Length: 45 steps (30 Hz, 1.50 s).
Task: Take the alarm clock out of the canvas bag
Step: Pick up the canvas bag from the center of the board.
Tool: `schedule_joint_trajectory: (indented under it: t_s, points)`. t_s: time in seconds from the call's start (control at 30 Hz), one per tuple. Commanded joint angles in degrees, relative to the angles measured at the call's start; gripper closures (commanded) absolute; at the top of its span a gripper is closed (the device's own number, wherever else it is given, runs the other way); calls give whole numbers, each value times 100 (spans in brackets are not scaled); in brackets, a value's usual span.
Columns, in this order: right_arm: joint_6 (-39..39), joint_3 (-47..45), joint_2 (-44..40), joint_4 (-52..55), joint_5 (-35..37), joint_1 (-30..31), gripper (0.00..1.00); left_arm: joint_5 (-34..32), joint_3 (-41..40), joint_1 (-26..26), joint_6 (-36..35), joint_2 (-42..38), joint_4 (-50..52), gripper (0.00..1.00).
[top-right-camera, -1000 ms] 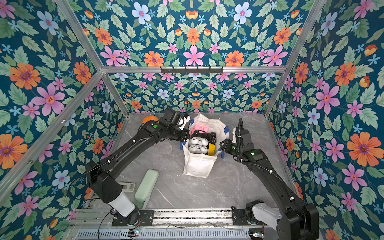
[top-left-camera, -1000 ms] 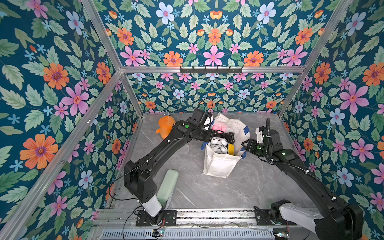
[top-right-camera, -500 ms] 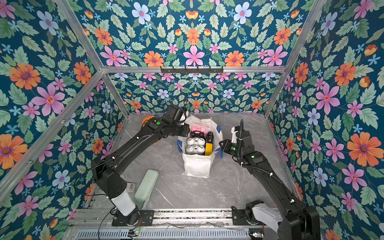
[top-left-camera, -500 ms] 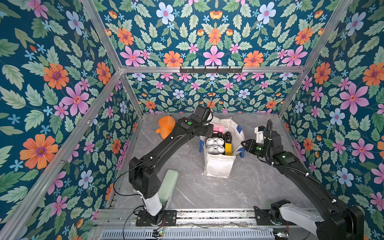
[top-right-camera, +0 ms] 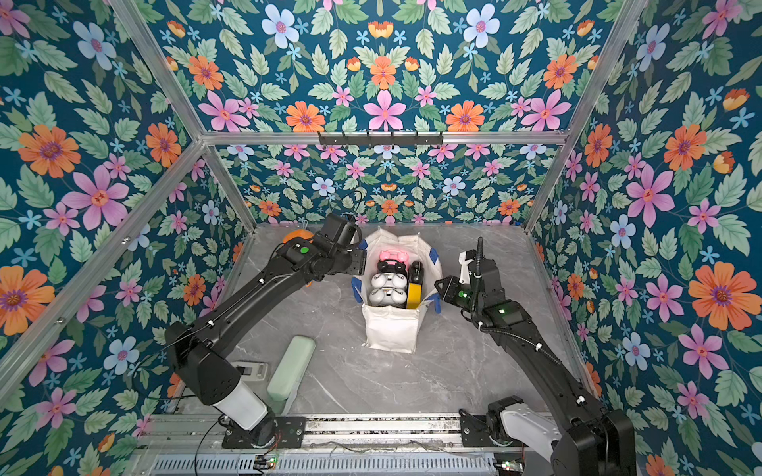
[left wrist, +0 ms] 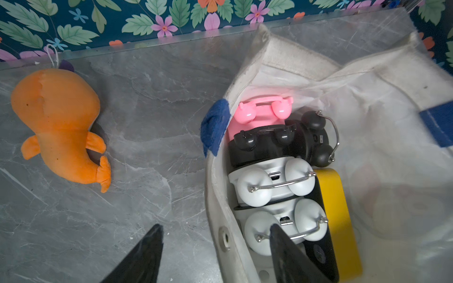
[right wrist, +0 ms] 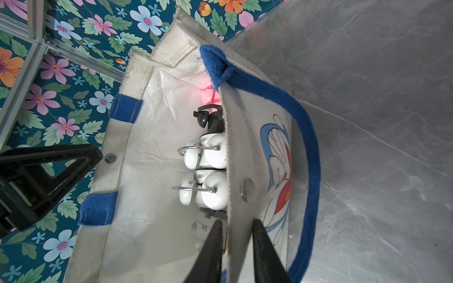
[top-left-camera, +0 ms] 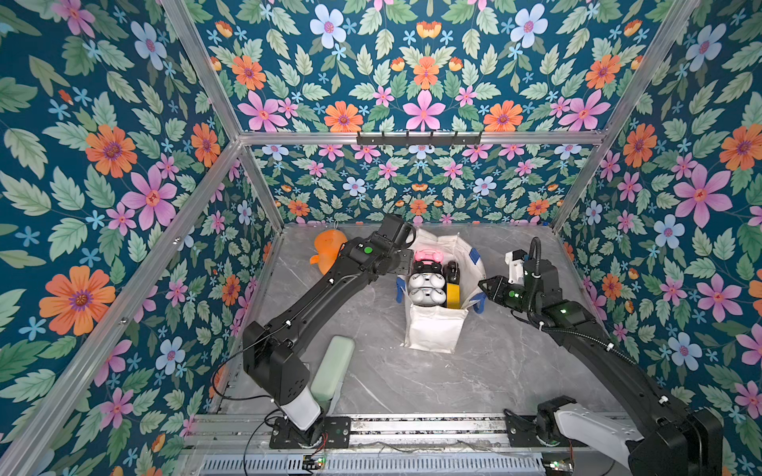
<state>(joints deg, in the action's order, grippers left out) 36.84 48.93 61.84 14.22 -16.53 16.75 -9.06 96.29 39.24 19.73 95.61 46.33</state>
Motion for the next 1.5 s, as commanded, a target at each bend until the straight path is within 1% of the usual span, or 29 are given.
schedule_joint_trajectory:
  t_s: [0.0,0.03,0.1,0.2,0.23,0.27,0.33,0.37,0.4,0.5,0.57,0.67,0.73,0.83,0.87,0.93,1.0,1.13,1.23,1.3,1.37,1.47]
  points:
    - [-15,19,-48,-109,-53,3,77,-109,27,-13,67,172,-7,30]
    - [-19,21,-65,-95,-47,3,78,-81,-16,-18,67,215,-58,31]
    - [-19,13,-93,-95,-39,1,77,-61,-14,-39,105,309,-82,39]
    - [-27,2,-140,-120,-46,3,77,-37,-47,-64,153,388,-123,62]
    - [-28,-12,-146,-142,-52,3,76,-33,-86,-96,175,382,-146,71]
    - [-36,-21,-151,-164,-60,3,76,-25,-145,-125,194,345,-170,84]
    - [-28,-36,-164,-189,-80,-4,74,104,-220,-185,194,252,-283,97]
    - [-28,-38,-172,-198,-91,3,74,145,-199,-189,168,218,-299,100]
    - [-28,-36,-186,-213,-118,2,72,155,-142,-190,143,199,-284,100]
    - [0,-37,-263,-274,-246,1,64,84,129,-189,93,143,-182,100]
    - [-119,-40,-393,-266,-267,-1,55,-22,362,-189,34,145,-73,100]
    - [-352,-19,-694,-95,-148,1,45,-170,847,-180,-122,264,317,100]
    - [-527,-49,-929,-92,-147,3,42,-241,1153,-174,-207,367,596,100]
    - [-573,-172,-1273,-251,-135,3,39,-218,1494,-154,-235,479,829,100]
    - [-573,-220,-1365,-353,-181,-1,39,-159,1544,-146,-210,493,843,100]
    - [-573,-344,-1478,-633,-367,3,46,25,1564,-115,-99,500,803,100]
    - [-558,-470,-1487,-957,-588,0,49,213,1637,-53,-55,532,803,100]
    - [-267,-569,-1164,-1505,-984,11,52,178,1833,100,14,572,894,100]
    - [-89,-520,-796,-1725,-1114,115,52,347,1825,136,25,525,833,100]
    - [-220,-484,-617,-1809,-963,359,52,471,1757,170,-41,474,763,100]
    - [-483,-466,-455,-1844,-600,698,52,570,1626,178,-130,402,645,100]
    - [-678,-156,-107,-1419,59,1064,52,637,1637,179,-253,393,639,100]
